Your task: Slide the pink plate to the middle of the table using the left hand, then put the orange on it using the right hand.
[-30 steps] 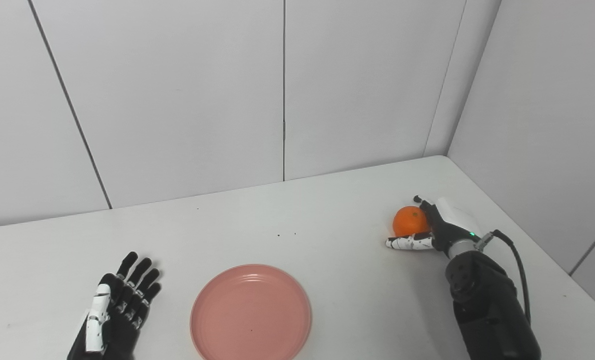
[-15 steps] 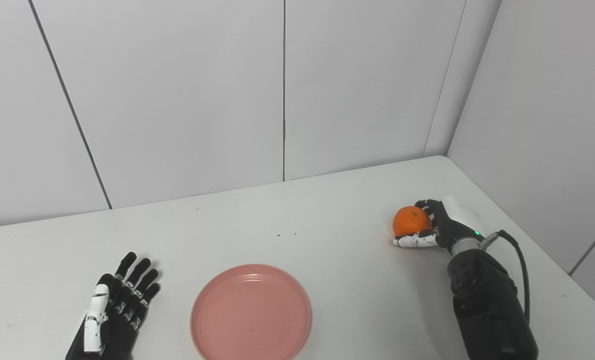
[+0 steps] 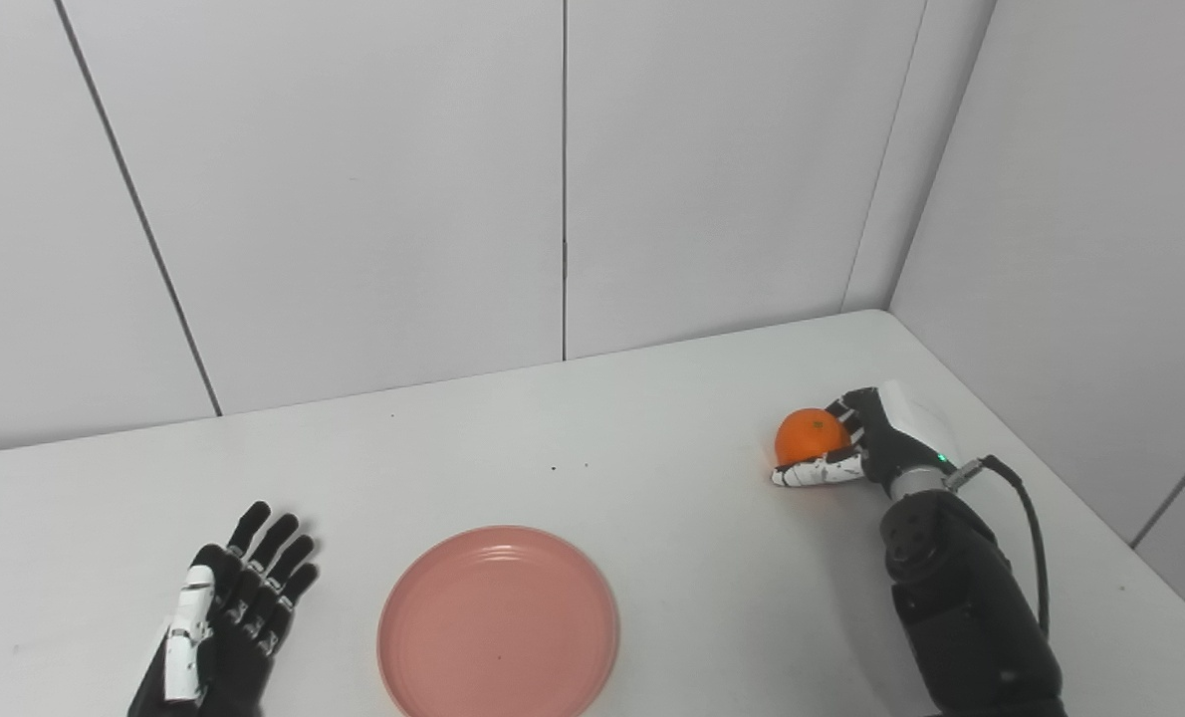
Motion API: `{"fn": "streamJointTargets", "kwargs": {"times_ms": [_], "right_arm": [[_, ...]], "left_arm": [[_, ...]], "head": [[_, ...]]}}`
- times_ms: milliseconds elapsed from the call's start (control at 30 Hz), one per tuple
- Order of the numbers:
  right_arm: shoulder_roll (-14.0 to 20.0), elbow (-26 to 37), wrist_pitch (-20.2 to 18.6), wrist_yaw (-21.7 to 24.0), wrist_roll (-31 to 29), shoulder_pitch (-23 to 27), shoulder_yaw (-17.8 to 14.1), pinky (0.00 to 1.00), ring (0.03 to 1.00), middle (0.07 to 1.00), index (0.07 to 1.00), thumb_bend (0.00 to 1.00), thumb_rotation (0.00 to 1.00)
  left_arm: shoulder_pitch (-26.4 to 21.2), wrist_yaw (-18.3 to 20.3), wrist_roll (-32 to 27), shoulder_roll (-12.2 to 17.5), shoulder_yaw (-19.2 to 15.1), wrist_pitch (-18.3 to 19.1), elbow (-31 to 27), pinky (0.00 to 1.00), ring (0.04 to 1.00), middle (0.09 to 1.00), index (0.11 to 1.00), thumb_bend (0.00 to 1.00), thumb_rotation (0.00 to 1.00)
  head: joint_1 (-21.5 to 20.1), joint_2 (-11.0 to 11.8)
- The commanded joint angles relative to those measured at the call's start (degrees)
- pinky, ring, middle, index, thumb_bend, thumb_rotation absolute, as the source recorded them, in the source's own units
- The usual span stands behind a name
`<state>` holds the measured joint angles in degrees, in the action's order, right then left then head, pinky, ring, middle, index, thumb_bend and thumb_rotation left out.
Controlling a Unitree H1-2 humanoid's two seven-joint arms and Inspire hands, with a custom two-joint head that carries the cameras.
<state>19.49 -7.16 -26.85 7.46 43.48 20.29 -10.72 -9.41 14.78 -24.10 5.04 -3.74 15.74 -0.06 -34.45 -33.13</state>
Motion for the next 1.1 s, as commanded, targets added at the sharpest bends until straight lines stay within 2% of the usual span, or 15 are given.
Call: {"fn": "streamJointTargets", "kwargs": {"times_ms": [0,233,333,533,733,1067], "right_arm": [[1.2,0.1,0.6,-2.0,-1.5,0.7,0.9,0.38,0.434,0.476,0.494,0.65,0.13],[1.7,4.3,0.4,-4.6,-5.5,-0.6,0.6,0.39,0.442,0.492,0.493,0.62,0.12],[1.4,8.4,0.1,-5.1,-6.8,-1.3,-0.3,0.38,0.437,0.49,0.502,0.61,0.12],[-0.5,18.0,-0.1,-2.9,-6.6,-2.3,-1.5,0.38,0.446,0.501,0.513,0.61,0.14],[-2.8,25.5,-0.1,0.2,-4.4,-2.0,-0.3,0.38,0.436,0.492,0.52,0.62,0.13],[-8.0,33.5,0.0,4.4,0.0,-0.3,5.2,0.38,0.437,0.482,0.513,0.63,0.16]], "left_arm": [[0.8,-1.0,0.3,0.1,0.1,3.0,1.6,0.96,0.94,0.946,0.938,0.31,1.0],[0.7,-1.3,0.6,-0.1,0.1,2.8,1.7,0.95,0.934,0.94,0.928,0.31,1.0],[0.7,-1.1,0.5,-0.1,0.1,2.7,1.8,0.96,0.935,0.942,0.933,0.31,1.0],[0.9,-1.5,0.8,-0.4,0.3,2.6,1.4,0.96,0.934,0.938,0.931,0.31,1.0],[0.9,-0.8,0.6,-0.5,0.4,1.7,1.9,0.96,0.938,0.943,0.933,0.32,1.0],[1.3,-1.8,2.2,-1.5,0.8,1.1,1.4,0.94,0.92,0.924,0.913,0.33,1.0]], "head": [[0.0,-0.1],[0.6,0.1],[0.9,0.2],[1.3,0.2],[2.1,0.0],[5.0,-0.1]]}}
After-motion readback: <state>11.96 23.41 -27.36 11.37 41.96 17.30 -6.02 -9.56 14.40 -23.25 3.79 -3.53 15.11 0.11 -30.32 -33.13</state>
